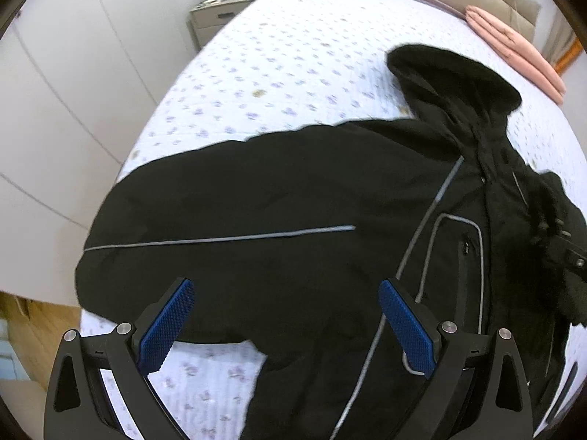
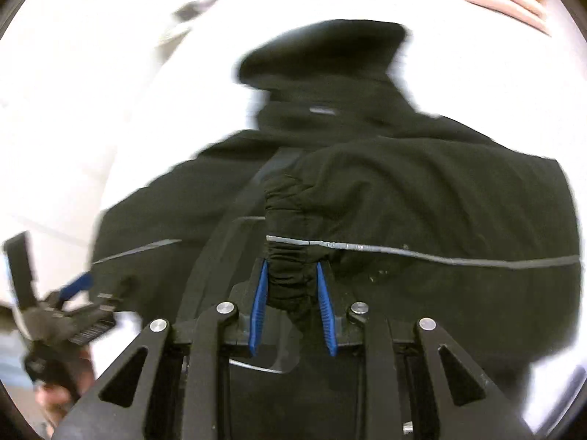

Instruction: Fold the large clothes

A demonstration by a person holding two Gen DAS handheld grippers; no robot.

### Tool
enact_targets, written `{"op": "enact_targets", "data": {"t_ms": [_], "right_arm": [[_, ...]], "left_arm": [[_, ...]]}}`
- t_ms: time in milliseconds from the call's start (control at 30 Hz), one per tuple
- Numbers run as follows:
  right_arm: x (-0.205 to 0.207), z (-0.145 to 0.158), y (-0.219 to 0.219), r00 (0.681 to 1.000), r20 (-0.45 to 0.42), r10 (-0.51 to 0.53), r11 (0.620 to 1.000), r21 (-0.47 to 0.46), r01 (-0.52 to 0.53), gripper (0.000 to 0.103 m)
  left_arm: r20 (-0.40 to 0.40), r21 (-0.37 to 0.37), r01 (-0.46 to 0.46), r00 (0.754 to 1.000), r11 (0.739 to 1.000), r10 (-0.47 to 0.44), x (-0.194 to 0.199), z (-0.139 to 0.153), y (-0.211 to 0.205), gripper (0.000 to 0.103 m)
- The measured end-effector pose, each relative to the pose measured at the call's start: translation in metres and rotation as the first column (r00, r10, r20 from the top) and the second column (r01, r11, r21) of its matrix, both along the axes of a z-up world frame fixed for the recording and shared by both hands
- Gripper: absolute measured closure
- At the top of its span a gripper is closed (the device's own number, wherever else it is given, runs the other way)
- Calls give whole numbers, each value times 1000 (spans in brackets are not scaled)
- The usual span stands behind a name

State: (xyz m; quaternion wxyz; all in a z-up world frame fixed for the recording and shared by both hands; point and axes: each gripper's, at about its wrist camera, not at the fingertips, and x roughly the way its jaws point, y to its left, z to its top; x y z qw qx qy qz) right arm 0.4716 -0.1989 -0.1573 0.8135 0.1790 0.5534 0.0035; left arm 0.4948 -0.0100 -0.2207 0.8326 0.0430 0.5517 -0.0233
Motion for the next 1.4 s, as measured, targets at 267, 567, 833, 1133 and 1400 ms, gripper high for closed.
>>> {"op": "enact_targets", "data": {"t_ms": [267,567,833,1133,1400], "right_arm": [[55,-89,118,981,-98,169,985,-11,-171,70],[40,-55,95,981,-60,186,979,95,-180,52],[-19,-31,-65,991,-63,-118,980,-170,106,43],[-38,-93,-128,957,-179,-227,950,-257,178,66],[-37,-57,-126,961,-166,-222,963,-192,189,64]], "left_arm": [[6,17,-177,984,984,177,-1,-4,57,3],[-57,-57,-113,992,992,110,-1,-21,49,2],[-63,-276,112,989,955,-134,15,-25,-20,2],[-190,-460,70,966,885,-175,63,-86,-51,46],[-62,-468,100,987,878,-146,57,-26,-46,85]]}}
